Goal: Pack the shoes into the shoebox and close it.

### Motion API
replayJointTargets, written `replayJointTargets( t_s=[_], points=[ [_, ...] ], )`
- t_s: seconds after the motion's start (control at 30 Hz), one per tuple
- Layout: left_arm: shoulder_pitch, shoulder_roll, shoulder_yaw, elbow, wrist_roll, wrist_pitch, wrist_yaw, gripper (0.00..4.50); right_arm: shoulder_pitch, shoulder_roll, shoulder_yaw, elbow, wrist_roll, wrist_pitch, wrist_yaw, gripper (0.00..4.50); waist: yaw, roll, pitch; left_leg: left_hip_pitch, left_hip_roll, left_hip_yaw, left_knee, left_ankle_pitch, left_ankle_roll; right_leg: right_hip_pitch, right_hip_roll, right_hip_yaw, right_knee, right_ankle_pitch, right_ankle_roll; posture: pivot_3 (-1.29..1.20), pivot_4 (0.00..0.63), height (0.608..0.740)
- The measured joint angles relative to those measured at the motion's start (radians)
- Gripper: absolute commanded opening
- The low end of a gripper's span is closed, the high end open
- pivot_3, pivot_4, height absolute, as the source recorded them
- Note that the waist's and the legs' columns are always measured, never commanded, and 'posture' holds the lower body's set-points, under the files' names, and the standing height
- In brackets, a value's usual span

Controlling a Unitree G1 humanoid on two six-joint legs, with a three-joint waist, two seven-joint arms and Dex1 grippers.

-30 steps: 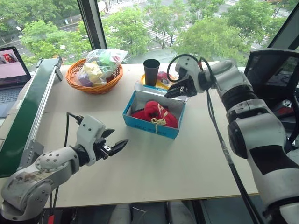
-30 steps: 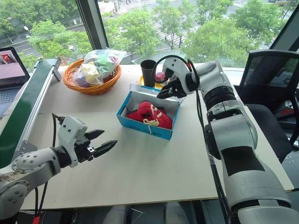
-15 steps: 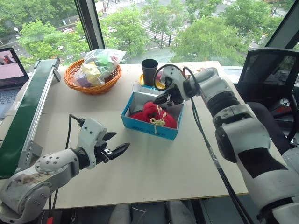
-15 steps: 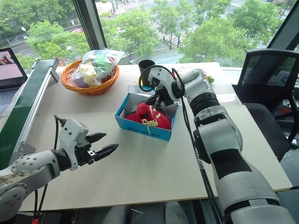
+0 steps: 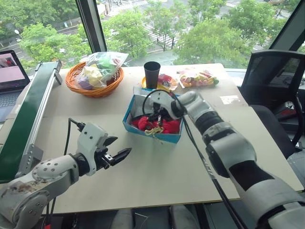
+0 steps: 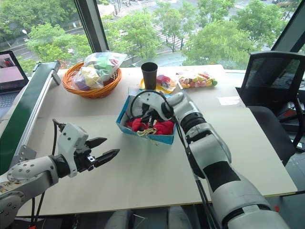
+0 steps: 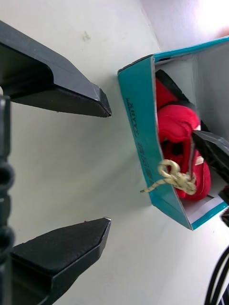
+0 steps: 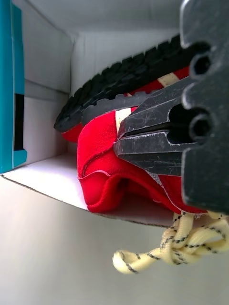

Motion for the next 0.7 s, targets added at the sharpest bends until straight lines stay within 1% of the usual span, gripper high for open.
replayJointTargets(
  t_s=[0.27,0.43,0.5,0.57,0.63,0.7],
  points=[
    [0.000,0.007,0.005,-0.002,-0.011,0.001,0.017,3.57,0.017,0.023,0.019,0.014,-0.046,-0.041,-0.144,0.01,-0.004,-0.003,-0.004,0.007,0.001,0.001,0.000,0.000,0.000,0.005,0.001,0.002,0.001,0.000,-0.001,0.00,0.150,0.738],
    [0.000,0.011,0.005,-0.002,-0.025,0.001,0.020,3.57,0.017,0.025,0.034,0.028,-0.069,-0.058,-0.182,0.01,-0.002,-0.003,-0.004,0.021,0.001,0.001,-0.001,0.000,0.000,0.019,0.002,0.001,0.000,-0.002,-0.001,0.00,0.150,0.738],
    [0.000,0.015,0.005,-0.002,-0.028,0.001,0.018,3.57,-0.005,0.015,-0.007,0.038,-0.036,-0.029,-0.143,0.01,-0.001,-0.003,-0.004,0.019,0.001,0.001,0.000,0.000,0.000,0.018,0.002,0.001,0.000,-0.003,-0.001,0.00,0.150,0.738],
    [0.000,0.026,0.005,-0.001,-0.035,0.001,0.009,3.57,-0.042,-0.014,-0.057,0.038,0.022,0.041,-0.038,0.01,0.001,-0.002,-0.001,0.015,0.001,0.000,0.000,0.000,0.000,0.015,0.002,0.001,0.000,-0.002,-0.002,0.00,0.150,0.738],
    [0.000,0.032,0.004,-0.001,-0.037,0.001,0.001,3.57,-0.081,-0.054,-0.096,0.020,0.070,0.101,0.065,0.01,0.001,-0.002,0.000,0.010,0.001,0.000,0.000,0.000,0.000,0.010,0.002,0.001,0.000,-0.002,-0.001,0.00,0.150,0.738],
    [-0.002,0.038,0.002,0.000,-0.037,0.000,-0.007,3.57,-0.105,-0.082,-0.119,-0.020,0.100,0.149,0.141,0.01,0.001,-0.002,0.000,0.001,0.001,0.000,-0.001,0.000,0.000,0.000,0.001,0.001,0.001,-0.002,-0.002,0.00,0.150,0.738]
  ],
)
